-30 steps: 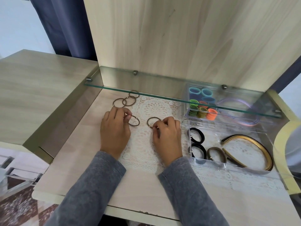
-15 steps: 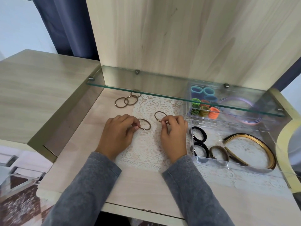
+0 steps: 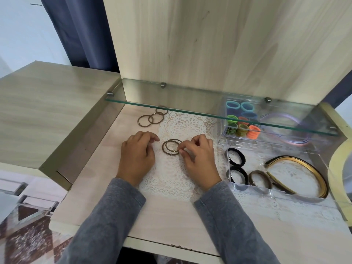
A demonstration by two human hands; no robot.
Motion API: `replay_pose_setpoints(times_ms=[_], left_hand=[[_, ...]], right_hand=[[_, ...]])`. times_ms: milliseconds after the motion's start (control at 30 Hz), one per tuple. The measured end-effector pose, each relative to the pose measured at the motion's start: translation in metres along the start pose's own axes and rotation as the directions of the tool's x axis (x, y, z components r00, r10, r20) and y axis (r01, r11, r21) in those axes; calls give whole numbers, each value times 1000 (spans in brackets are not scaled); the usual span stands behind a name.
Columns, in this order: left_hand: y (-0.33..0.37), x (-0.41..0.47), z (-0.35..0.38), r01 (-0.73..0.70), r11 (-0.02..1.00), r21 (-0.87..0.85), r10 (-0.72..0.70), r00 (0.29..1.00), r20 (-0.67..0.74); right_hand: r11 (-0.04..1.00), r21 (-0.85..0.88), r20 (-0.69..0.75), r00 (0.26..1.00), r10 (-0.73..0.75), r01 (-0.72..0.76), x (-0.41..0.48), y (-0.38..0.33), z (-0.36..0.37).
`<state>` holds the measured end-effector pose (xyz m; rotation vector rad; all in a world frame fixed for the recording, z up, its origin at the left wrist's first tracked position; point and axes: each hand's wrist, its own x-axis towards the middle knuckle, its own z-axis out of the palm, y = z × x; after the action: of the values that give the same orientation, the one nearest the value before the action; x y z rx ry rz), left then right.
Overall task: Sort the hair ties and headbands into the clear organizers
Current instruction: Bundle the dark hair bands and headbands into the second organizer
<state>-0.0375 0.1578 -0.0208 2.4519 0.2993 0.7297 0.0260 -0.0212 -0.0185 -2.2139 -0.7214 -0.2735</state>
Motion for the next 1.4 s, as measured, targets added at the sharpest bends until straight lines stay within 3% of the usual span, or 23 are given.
replay_pose_setpoints(times_ms=[200,400,500,633,800,1000,1167,1400], left_hand=[[-1,3,3,165,985,40,-164,986,-39],[-4,13,8,172,985,24,-169,983,-71],[-9,17,8,219,975,28,-219,976,-21],[-16,30,0,287,943,169,-299,953,48],[-32,43,-7,194,938,287,-217,975,52],[-34,38,-17,152,956,251,-142,988,-57],[-31,32,-23,29,957,290,-23,999,-21],[-22,22,-13,27,954,298,-21,1000,-23]], right_hand=[[997,-75,19,1000,-14,16,2,-3,1],[995,-100,30,1000,-9,12,5,-6,-1],[994,-105,47,999,13,-8,4,-7,-2],[993,-119,68,997,22,-13,3,-7,-2],[992,-124,74,997,28,-18,4,-8,-2],[991,-133,83,996,35,-24,4,-8,-3],[991,-130,82,996,35,-24,3,-8,-3],[989,-148,83,996,24,-11,2,-8,-4]])
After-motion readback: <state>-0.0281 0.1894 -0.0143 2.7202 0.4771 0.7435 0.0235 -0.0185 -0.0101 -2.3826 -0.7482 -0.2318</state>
